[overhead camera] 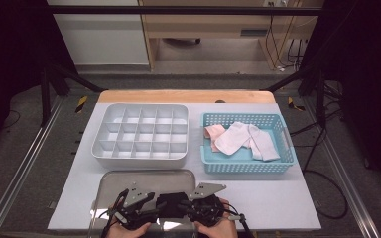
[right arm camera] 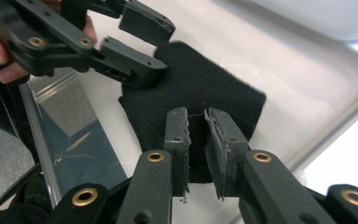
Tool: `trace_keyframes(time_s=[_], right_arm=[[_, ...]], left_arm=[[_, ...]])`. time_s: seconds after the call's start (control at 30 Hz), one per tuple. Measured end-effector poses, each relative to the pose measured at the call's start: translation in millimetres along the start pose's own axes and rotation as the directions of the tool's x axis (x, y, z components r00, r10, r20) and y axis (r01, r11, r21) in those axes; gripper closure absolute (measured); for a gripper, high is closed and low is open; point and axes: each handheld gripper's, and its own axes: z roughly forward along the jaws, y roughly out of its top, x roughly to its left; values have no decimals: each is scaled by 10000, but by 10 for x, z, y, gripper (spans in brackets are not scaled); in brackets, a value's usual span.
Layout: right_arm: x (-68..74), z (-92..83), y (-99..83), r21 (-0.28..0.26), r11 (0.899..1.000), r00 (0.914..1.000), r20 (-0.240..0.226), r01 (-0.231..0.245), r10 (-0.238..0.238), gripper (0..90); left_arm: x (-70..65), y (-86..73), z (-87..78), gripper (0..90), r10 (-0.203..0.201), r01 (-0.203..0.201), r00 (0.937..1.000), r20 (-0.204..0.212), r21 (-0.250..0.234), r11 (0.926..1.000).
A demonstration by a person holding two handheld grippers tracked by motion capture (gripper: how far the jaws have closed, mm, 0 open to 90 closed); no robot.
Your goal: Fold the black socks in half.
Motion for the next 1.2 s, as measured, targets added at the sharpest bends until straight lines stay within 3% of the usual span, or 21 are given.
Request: trace_keyframes(time_s=[0.1,0.2,0.4,0.77,0.9,1.1,1.2], right_arm=[[17,-36,19,-116,9999,9999,99,52,-51,786],[48,-92,64,-556,9983,9999,-6,154,-154,793],[71,-5,-26,-112,9997,9998,-58,194,-195,794],[43,-20,-74,-153,9999,10000,27,35,-34,799],[48,-21,-83,-110,9999,10000,67,36,-35,800],[33,-25,-115,-59,10000,9997,222,-70,72,809],[23,-23,-120,-99,9999,9996,263,-49,52,813]], left_arm=[[-29,-24,-8,436,12,-12,10000,-80,-1,10000],[-38,-40,-8,429,-41,41,9999,-121,-38,10000],[-39,-50,3,408,-105,105,9999,-118,-49,9999],[41,-93,3,302,-697,700,9949,723,-18,9975],[71,-106,25,269,-920,914,9887,1187,97,9958],[-1,-114,67,252,-1012,983,9787,1784,249,9948],[-22,-111,84,297,-1191,1144,9683,2194,340,9928]])
